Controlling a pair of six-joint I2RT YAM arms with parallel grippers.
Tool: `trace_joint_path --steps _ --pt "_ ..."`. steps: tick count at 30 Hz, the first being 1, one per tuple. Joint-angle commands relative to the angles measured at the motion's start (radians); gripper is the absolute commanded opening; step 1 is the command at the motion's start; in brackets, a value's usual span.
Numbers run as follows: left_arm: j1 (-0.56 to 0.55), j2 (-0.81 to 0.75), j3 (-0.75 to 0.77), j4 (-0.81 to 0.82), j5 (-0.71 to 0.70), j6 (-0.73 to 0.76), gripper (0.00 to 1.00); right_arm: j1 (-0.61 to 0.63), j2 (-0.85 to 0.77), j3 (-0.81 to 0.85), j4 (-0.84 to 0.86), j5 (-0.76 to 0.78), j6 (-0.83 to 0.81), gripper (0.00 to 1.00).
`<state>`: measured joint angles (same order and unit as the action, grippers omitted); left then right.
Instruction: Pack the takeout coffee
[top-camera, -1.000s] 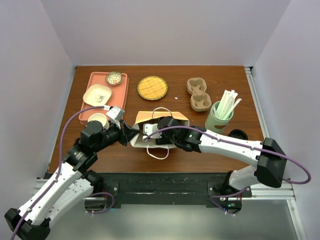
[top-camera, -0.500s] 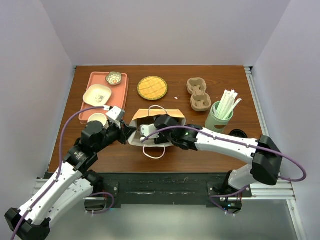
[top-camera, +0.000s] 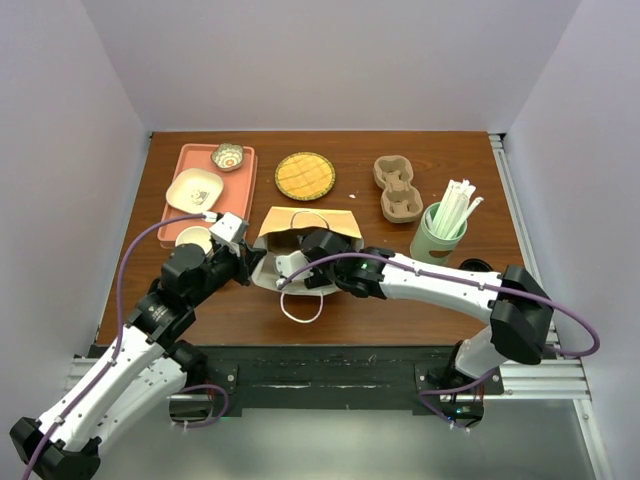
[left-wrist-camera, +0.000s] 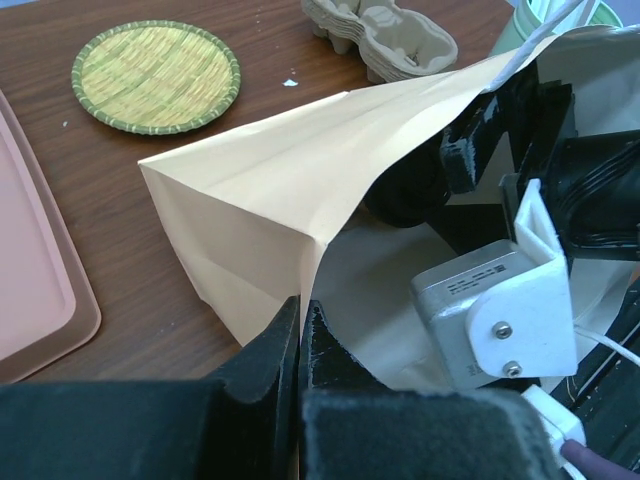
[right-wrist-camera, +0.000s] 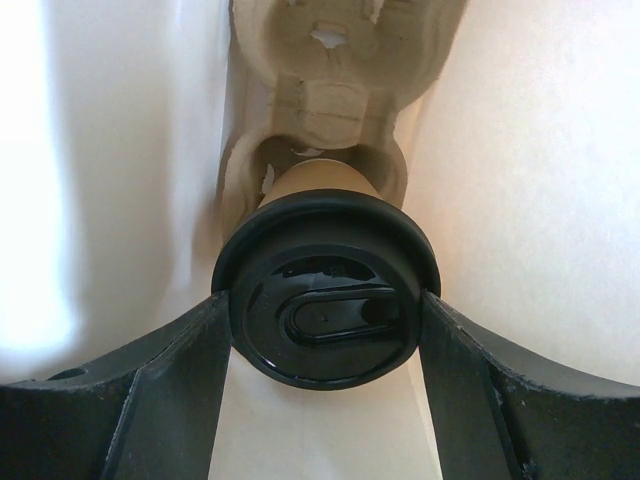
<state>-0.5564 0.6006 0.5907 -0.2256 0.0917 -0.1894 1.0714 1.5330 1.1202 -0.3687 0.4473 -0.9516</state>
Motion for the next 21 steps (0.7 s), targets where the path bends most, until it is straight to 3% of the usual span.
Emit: trace_joint_path --steps 1,8,21 --pt "0.003 -0.015 0.006 0.065 0.020 0.025 0.00 -0.001 0.019 0.018 0.092 0.007 -0.053 0.39" --pt "0.004 -0.015 0.017 0.058 0.071 0.002 0.00 -0.014 0.038 0.021 0.175 -0.009 -0.052 0.38" --pt "0.004 0.008 0.052 0.032 0.079 -0.061 0.00 -0.045 -0.023 -0.115 0.315 -0.073 -0.073 0.36"
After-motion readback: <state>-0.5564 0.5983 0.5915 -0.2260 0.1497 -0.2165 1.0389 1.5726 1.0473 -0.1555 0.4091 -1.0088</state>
